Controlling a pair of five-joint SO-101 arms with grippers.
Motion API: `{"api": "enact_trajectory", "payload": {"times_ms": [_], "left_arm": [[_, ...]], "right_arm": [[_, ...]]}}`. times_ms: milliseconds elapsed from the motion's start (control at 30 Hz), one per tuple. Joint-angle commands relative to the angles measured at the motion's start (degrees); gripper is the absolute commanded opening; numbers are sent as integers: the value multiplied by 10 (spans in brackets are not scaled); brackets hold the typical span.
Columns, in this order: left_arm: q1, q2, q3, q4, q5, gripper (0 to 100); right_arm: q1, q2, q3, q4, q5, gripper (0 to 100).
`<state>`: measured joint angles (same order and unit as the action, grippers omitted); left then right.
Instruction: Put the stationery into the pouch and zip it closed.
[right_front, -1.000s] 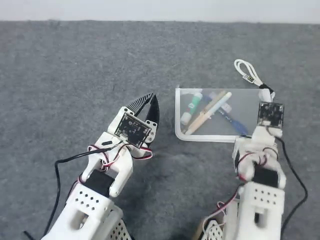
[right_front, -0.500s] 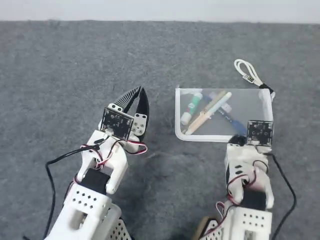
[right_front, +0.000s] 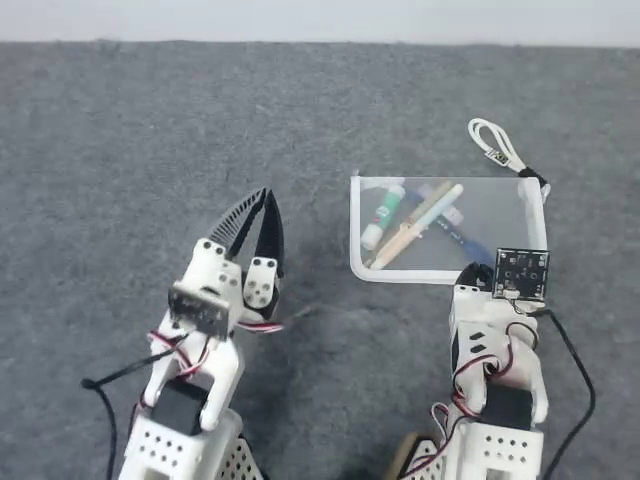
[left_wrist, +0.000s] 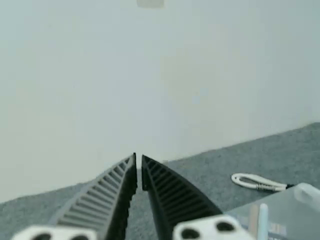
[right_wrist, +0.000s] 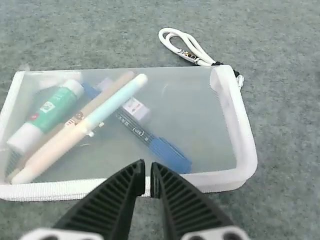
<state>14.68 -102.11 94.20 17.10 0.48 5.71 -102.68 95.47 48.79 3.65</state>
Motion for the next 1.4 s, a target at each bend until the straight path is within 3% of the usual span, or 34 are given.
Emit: {"api": "enact_trajectory", "payload": {"times_ms": [0, 300, 967, 1167, 1367], "left_arm": [[-4, -12, -18, 14, -6, 12], [-16, -8, 25, 28, -8, 13], [-16, -10, 24, 476, -10, 13], [-16, -10, 24, 506, -8, 12], [-12, -11, 24, 543, -9, 12]], "right_arm": [[-7, -8, 10, 2, 9, 6], [-7, -12, 11, 36, 10, 6], [-13, -7, 11, 201, 8, 6], [-111, -9, 11, 218, 8, 6], [-122, -13, 11, 265, 8, 6]]}}
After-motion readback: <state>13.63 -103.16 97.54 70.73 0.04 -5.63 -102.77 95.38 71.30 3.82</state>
